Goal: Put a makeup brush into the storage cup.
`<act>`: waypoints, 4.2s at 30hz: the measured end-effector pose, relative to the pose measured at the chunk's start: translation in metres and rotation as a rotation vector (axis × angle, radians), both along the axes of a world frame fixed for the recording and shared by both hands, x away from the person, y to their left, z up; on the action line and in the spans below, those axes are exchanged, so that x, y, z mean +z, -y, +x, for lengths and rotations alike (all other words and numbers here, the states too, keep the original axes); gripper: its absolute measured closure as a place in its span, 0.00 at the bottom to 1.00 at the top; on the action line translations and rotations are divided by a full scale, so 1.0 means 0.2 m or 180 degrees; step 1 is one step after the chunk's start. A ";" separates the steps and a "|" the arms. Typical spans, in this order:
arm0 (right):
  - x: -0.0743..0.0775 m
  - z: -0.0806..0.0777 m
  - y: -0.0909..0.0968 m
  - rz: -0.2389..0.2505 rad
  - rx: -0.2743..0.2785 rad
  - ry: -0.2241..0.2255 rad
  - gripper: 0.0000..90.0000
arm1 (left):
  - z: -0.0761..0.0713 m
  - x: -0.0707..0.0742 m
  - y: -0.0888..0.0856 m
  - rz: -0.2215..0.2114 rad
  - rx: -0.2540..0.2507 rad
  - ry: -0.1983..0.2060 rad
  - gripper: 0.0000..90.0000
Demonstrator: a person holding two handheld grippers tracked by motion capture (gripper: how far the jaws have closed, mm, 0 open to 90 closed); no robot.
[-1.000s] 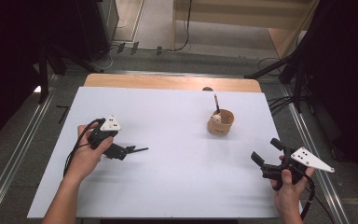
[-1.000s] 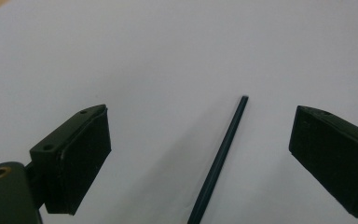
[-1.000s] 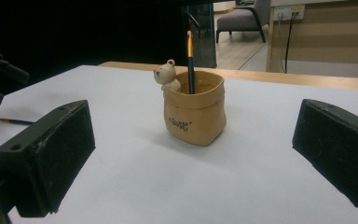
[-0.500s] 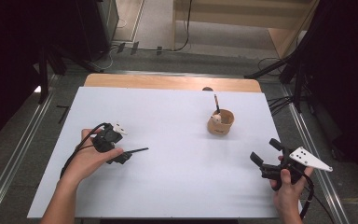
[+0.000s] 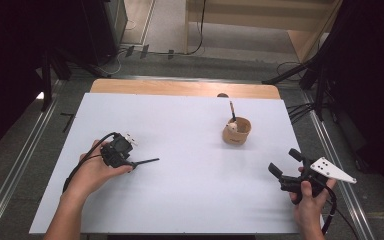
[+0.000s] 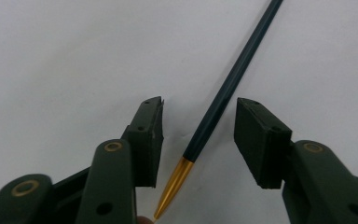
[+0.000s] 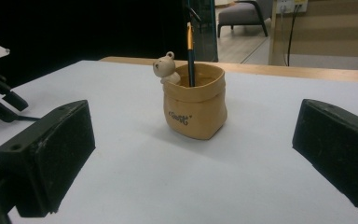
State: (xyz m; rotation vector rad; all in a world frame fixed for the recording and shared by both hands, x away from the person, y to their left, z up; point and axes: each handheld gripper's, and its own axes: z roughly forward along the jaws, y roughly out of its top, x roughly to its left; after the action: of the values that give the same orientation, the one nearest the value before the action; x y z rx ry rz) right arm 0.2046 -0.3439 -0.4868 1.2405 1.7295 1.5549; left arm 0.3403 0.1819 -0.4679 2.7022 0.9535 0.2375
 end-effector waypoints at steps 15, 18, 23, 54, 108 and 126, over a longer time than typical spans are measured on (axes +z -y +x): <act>0.00 0.00 0.00 -0.0006 0.0006 -0.0045 0.00 | 0.00 -0.01 0.03 0.0069 -0.0153 -0.0170 0.93; 0.00 0.00 -0.01 -0.0021 -0.0001 -0.0059 0.00 | 0.00 -0.01 0.02 -0.0020 -0.0145 -0.0169 0.94; 0.00 0.01 -0.04 -0.0083 0.0019 -0.0081 0.00 | 0.01 0.01 0.00 -0.0276 -0.0094 -0.0074 0.94; 0.08 0.16 -0.70 0.0004 0.0131 -0.0371 0.17 | -0.09 0.14 0.11 -0.2000 -0.0155 0.0632 0.94; 0.11 0.30 -1.14 0.0767 0.0373 -0.0557 0.71 | -0.24 0.04 0.38 -0.2605 -0.0409 0.1042 0.94; 0.08 0.33 -1.13 0.1071 0.0538 -0.0674 0.93 | -0.25 0.04 0.39 -0.2642 -0.0473 0.1085 0.94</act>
State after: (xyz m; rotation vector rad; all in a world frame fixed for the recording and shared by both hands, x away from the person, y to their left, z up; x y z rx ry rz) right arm 0.2698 -0.1170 -0.4699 1.4995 1.7919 1.9356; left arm 0.2895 0.1031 -0.4607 1.8768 0.5661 0.2023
